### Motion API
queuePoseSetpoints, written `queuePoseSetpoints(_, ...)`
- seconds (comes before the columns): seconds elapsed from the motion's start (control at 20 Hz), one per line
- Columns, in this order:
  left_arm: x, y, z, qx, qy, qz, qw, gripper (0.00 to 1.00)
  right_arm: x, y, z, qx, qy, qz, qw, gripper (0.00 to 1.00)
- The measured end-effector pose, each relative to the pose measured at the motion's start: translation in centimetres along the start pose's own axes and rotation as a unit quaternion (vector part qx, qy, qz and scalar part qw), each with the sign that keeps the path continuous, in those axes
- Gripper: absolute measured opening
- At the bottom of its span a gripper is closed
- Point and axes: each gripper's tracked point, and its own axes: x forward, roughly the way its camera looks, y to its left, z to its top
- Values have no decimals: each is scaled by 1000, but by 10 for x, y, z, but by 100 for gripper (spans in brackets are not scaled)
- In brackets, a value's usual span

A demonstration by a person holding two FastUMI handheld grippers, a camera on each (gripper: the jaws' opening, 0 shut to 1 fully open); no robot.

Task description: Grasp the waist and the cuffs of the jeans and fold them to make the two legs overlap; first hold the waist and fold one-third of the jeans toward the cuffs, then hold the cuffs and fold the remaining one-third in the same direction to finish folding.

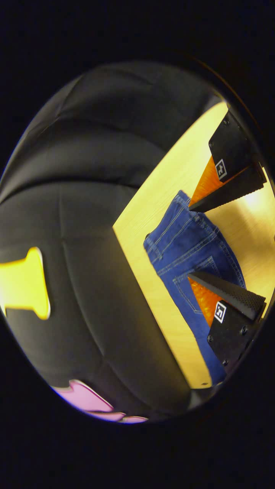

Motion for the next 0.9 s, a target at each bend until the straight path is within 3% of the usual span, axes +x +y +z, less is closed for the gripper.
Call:
queuePoseSetpoints(0.2,-20,-64,7,-4,5,-38,999,98,19,-7,-7,45,-4,-52,998,98)
queuePoseSetpoints(0.45,-25,-115,17,11,16,-77,997,98,39,-3,-24,65,23,-55,996,98)
queuePoseSetpoints(0.65,-29,-133,32,-3,10,-88,996,98,44,-2,-16,56,-1,-65,996,97)
queuePoseSetpoints(0.7,-30,-136,33,-2,9,-90,996,98,45,0,-16,52,-2,-65,997,94)
queuePoseSetpoints(0.75,-32,-139,35,2,8,-92,996,98,44,3,-18,50,0,-66,997,80)
queuePoseSetpoints(0.85,-30,-148,37,2,7,-101,995,98,46,7,-21,55,2,-57,997,75)
queuePoseSetpoints(0.9,-29,-150,37,-2,9,-105,994,98,44,7,-16,58,-8,-58,997,59)
